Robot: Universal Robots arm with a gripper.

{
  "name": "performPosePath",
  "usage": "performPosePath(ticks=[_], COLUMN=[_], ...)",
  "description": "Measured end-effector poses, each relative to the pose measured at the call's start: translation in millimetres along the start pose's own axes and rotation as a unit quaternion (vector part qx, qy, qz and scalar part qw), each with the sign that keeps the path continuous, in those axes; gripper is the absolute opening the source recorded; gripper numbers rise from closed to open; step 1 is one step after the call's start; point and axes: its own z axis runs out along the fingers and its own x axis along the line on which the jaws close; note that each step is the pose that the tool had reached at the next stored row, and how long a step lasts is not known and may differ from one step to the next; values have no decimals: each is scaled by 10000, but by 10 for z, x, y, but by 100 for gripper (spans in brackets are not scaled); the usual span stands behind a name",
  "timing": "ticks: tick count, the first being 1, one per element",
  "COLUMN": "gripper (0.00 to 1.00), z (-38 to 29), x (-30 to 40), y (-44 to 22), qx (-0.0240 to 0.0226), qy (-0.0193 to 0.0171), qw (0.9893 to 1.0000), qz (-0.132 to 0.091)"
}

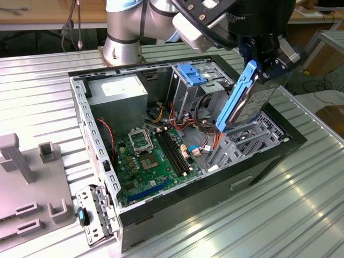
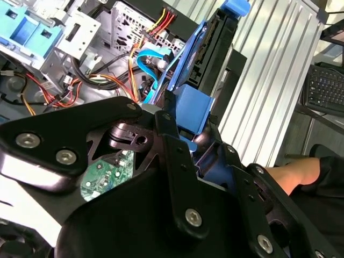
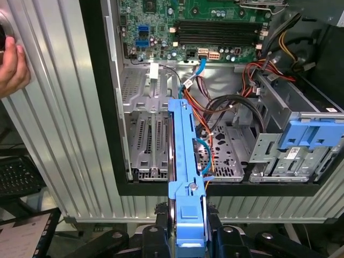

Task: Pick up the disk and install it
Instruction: 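Insert the disk into the insertion slot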

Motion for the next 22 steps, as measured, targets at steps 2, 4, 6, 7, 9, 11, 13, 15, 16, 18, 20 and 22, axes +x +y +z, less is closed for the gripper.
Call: performPosePath(ticks=[2, 4, 6, 7, 9, 11, 13, 15, 16, 18, 20, 22], gripper=[37, 37, 37, 37, 37, 37, 37, 37, 37, 37, 37, 37], z=[31, 57, 78, 84, 90, 106, 146, 187, 205, 226, 243, 268], x=[3, 18, 50, 57, 62, 64, 66, 68, 70, 74, 76, 77], y=[-23, -29, -17, -11, -5, -4, -29, -62, -74, -85, -88, -101], qx=[0, 0, -1, 0, -1, 0, -1, 0, 0, 2, 7, 12], qy=[1, 0, 3, 3, 4, 2, 3, 3, 3, 3, 4, 4], qw=[10000, 10000, 10000, 10000, 10000, 10000, 10000, 10000, 10000, 10000, 10000, 10000], qz=[0, 0, -3, -2, -2, -3, -3, -3, -2, -2, -2, -3])
